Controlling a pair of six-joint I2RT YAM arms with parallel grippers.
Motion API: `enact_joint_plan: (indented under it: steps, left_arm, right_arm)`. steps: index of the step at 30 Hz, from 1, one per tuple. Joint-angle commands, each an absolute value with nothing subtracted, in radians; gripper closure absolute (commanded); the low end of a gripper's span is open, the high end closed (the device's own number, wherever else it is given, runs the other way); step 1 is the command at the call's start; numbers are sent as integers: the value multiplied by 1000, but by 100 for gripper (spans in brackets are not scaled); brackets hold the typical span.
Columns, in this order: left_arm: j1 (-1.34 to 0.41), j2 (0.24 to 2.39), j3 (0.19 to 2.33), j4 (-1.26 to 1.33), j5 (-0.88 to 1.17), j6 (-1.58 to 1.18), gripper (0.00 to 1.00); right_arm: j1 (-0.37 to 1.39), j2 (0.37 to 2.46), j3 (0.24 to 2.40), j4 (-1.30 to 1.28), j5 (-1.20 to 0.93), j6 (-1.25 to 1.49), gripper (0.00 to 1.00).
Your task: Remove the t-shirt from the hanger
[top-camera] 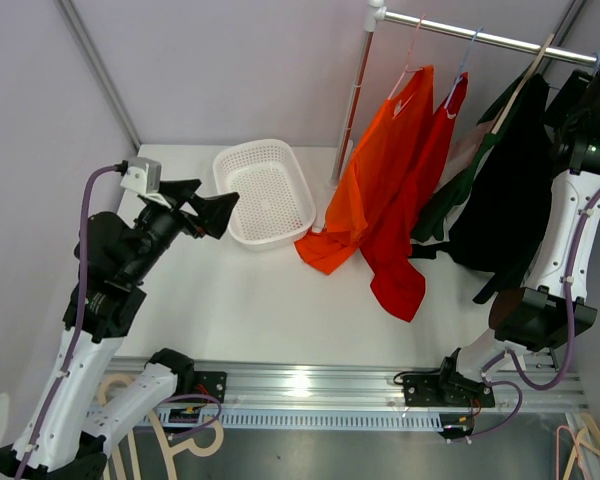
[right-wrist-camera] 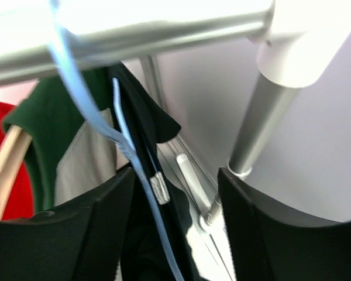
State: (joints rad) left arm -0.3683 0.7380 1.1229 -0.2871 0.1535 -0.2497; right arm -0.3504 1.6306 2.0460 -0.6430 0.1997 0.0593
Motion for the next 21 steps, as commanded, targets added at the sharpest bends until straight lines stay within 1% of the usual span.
enact_joint_plan:
  steps: [1, 2, 3, 5, 6, 8, 10, 11, 14, 18, 21]
  left_arm:
    - [-373, 745, 1111, -224, 193, -224, 1]
    - [-373, 747, 1108, -219, 195, -222, 1]
    - [-373, 752, 1106, -218, 193, -224, 1]
    - [-371, 756, 1103, -218, 193, -224, 1]
    - [-371, 758, 1104, -219, 195, -224, 0]
    - [-373, 764, 1100, -219, 195, -219, 0]
    - [-373, 764, 1098, -212, 201, -213, 1]
    - [-373, 762, 1095, -209, 201, -212, 0]
    - [-373, 759, 1089, -199, 204, -204, 1]
    - [-373, 761, 1086, -196, 204, -198, 0]
    - [-373, 765, 1085, -199, 203, -196, 0]
  right_arm:
    - [-357, 1603, 2051, -571, 137, 43, 38]
    - [-357, 1605, 2052, -569, 127, 46, 42]
    - [-357, 1609, 2052, -568, 124, 46, 56]
    - [-357, 1615, 2051, -565, 118, 46, 68]
    - [-357, 1617, 2051, -561, 106, 48, 70]
    - [-357, 1624, 2052, -560, 92, 48, 70]
    - [-359, 1629, 2052, -555, 83, 58, 80]
    - [-357, 1629, 2051, -551, 78, 63, 91]
    - [-357, 1623, 2042, -534, 66, 67, 100]
    - [-357, 1615, 2057, -509, 64, 67, 100]
    - [-357, 1621, 2114, -520, 60, 66, 100]
